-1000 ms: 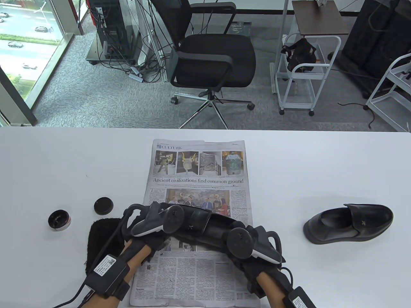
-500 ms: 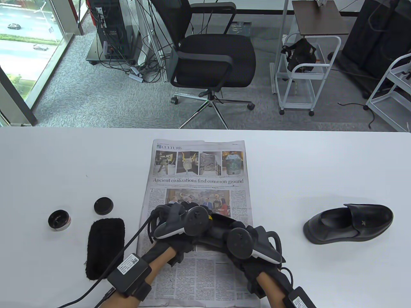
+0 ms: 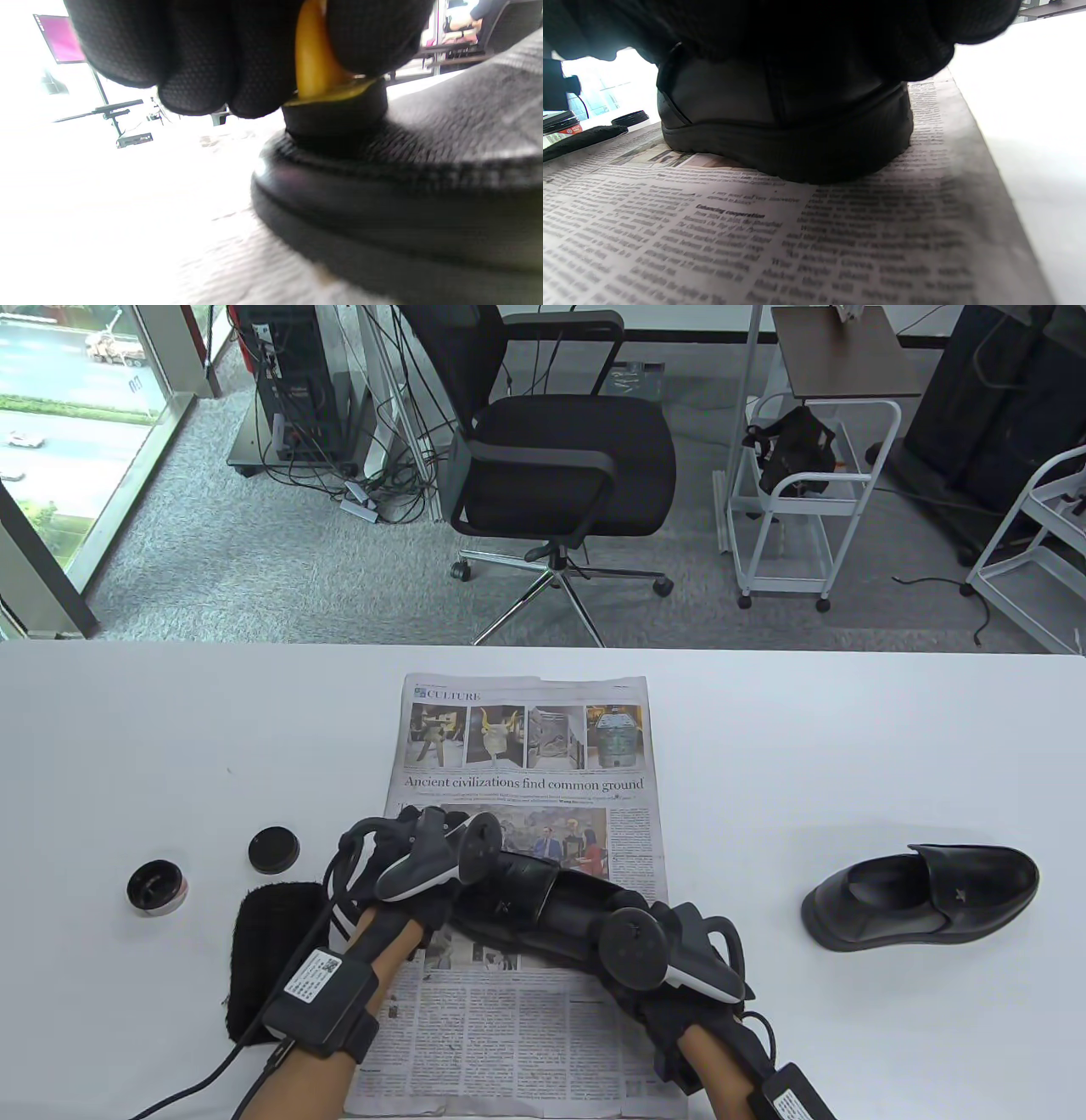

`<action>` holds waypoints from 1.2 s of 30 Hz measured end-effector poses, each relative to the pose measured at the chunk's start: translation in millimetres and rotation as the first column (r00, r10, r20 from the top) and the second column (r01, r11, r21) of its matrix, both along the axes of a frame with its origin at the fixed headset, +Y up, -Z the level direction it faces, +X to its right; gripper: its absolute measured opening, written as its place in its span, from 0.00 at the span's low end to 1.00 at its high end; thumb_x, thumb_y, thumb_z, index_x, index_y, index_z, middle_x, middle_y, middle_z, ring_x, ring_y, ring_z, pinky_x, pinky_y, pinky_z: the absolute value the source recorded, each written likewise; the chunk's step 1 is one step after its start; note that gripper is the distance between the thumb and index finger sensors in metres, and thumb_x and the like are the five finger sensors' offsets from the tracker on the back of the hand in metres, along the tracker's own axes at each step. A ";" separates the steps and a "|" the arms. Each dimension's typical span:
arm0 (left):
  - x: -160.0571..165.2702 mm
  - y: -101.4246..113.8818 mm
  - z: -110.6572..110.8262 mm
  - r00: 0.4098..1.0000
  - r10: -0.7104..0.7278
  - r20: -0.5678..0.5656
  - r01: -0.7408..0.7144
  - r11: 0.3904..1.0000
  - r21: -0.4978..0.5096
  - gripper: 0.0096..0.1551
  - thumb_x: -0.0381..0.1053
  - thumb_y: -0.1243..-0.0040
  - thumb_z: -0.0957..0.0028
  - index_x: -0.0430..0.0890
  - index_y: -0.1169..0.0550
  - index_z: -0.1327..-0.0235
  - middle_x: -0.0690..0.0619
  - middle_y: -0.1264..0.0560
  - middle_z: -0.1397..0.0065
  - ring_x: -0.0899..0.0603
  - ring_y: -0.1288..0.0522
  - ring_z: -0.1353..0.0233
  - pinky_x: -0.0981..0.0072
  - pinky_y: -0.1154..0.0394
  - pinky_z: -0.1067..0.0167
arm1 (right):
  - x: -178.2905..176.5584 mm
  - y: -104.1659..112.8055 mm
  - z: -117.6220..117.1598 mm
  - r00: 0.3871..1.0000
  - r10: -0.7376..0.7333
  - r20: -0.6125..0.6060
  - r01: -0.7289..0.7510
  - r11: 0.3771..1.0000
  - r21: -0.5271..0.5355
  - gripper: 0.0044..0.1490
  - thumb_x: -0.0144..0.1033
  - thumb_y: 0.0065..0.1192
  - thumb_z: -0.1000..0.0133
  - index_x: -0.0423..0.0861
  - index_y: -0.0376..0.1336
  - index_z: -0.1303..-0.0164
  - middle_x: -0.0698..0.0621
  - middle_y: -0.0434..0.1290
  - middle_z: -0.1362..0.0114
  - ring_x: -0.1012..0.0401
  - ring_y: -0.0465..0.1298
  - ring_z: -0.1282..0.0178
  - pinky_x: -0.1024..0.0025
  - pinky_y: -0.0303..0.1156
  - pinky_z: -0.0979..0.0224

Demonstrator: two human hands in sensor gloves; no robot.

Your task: Dip and apply built-in sponge shoe polish on shoes

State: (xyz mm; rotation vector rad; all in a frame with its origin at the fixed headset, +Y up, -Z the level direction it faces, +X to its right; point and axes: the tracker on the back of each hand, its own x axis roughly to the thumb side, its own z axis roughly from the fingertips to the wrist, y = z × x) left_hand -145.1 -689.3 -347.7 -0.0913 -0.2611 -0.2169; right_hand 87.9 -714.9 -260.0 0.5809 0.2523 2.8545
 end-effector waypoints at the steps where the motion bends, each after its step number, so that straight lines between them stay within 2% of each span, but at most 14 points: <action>1: -3.1 0.9 4.9 1.000 -0.001 0.005 0.001 1.000 -0.015 0.29 0.58 0.42 0.40 0.41 0.23 0.35 0.43 0.19 0.39 0.36 0.21 0.39 0.37 0.26 0.38 | 0.0 0.0 0.0 1.000 0.001 0.000 -0.001 1.000 0.000 0.26 0.45 0.58 0.47 0.49 0.64 0.40 0.45 0.59 0.27 0.37 0.72 0.42 0.34 0.66 0.35; 7: -6.6 2.6 30.2 0.998 0.049 0.040 -0.045 0.995 -0.086 0.29 0.58 0.41 0.40 0.41 0.22 0.35 0.43 0.18 0.39 0.35 0.21 0.38 0.36 0.26 0.38 | -0.1 -0.3 0.3 1.000 -0.006 0.006 0.006 1.000 -0.002 0.26 0.45 0.59 0.47 0.49 0.64 0.40 0.45 0.59 0.27 0.36 0.71 0.42 0.34 0.66 0.35; 11: -17.2 8.5 37.5 0.997 0.073 0.028 -0.072 0.996 -0.047 0.29 0.58 0.41 0.40 0.41 0.23 0.34 0.43 0.19 0.39 0.35 0.21 0.38 0.36 0.26 0.37 | 0.0 -0.4 0.4 1.000 -0.007 0.007 0.007 1.000 -0.002 0.26 0.45 0.59 0.47 0.49 0.64 0.40 0.45 0.59 0.26 0.36 0.71 0.42 0.34 0.66 0.35; 19: -83.3 19.5 4.4 0.985 0.036 -0.170 -0.032 0.999 0.026 0.28 0.55 0.40 0.40 0.42 0.23 0.32 0.43 0.19 0.35 0.34 0.22 0.36 0.36 0.27 0.36 | -0.2 -0.4 0.3 1.000 -0.002 0.004 0.002 1.000 -0.002 0.26 0.45 0.59 0.47 0.49 0.64 0.40 0.45 0.59 0.26 0.36 0.71 0.42 0.34 0.66 0.35; 25: -136.8 21.5 -17.2 0.952 -0.026 -0.306 0.036 0.999 0.027 0.28 0.54 0.39 0.40 0.42 0.23 0.32 0.44 0.19 0.35 0.34 0.22 0.36 0.36 0.27 0.37 | -0.1 -0.6 0.3 1.000 -0.004 0.004 0.004 1.000 -0.002 0.26 0.45 0.59 0.47 0.49 0.64 0.40 0.45 0.59 0.26 0.36 0.71 0.42 0.34 0.66 0.35; 30: -165.2 15.8 -28.6 0.926 -0.046 -0.376 0.040 0.999 -0.026 0.27 0.53 0.39 0.40 0.42 0.24 0.31 0.43 0.20 0.35 0.33 0.23 0.35 0.35 0.28 0.36 | -0.1 -0.8 0.5 1.000 -0.007 0.007 0.007 1.000 0.000 0.26 0.44 0.59 0.47 0.49 0.64 0.40 0.45 0.59 0.26 0.36 0.71 0.42 0.34 0.66 0.35; 36: -182.1 -5.3 -35.4 0.905 -0.072 -0.418 0.027 0.993 -0.114 0.27 0.53 0.39 0.40 0.42 0.24 0.31 0.43 0.20 0.35 0.32 0.24 0.34 0.34 0.29 0.35 | -0.2 -0.8 0.4 1.000 0.000 0.003 0.000 1.000 0.003 0.26 0.45 0.59 0.47 0.49 0.64 0.40 0.45 0.59 0.26 0.37 0.71 0.42 0.34 0.66 0.35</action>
